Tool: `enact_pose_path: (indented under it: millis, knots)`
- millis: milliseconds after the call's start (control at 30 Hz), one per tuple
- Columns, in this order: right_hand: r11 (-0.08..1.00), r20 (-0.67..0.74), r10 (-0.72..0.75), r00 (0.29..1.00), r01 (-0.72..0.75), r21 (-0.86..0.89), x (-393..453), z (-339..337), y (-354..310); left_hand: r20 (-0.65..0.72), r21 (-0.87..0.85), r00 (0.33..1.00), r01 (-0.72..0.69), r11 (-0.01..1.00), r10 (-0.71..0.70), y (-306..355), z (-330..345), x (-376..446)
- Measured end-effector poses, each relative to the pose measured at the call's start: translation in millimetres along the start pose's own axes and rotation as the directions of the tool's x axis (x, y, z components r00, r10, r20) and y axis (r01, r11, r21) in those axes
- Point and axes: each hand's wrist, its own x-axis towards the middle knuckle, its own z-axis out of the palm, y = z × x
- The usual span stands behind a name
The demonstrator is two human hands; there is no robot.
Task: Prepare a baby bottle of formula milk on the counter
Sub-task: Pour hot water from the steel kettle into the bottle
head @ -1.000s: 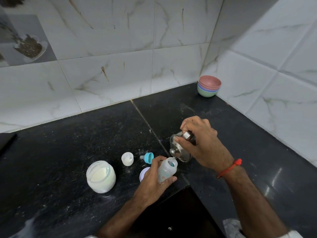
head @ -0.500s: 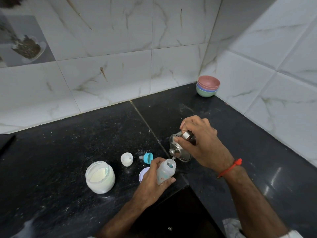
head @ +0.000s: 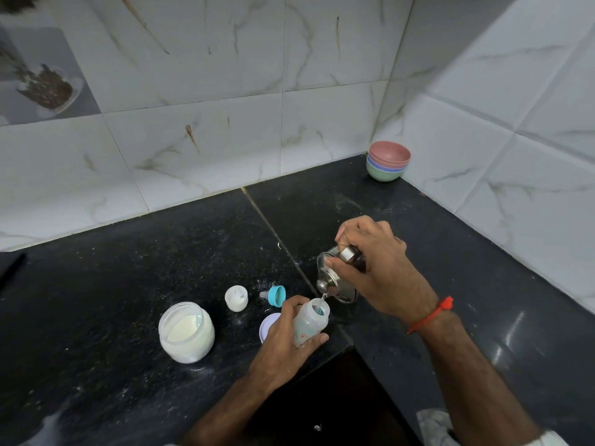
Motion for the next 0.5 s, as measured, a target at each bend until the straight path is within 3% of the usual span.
enact_pose_path:
  millis: [267, 500]
  knots:
    - [1.000, -0.022, -0.017, 1.000, 0.017, -0.001, 1.5, 1.6, 6.2, 0.008, -0.021, 1.000, 0.002, 1.000, -0.002, 0.0, 1.2, 1.0]
    - [0.991, -0.108, -0.005, 0.994, 0.019, 0.129, 2.9, 16.0, 33.1, -0.014, -0.030, 1.000, -0.024, 0.999, 0.023, 2.2, -2.9, 5.9]
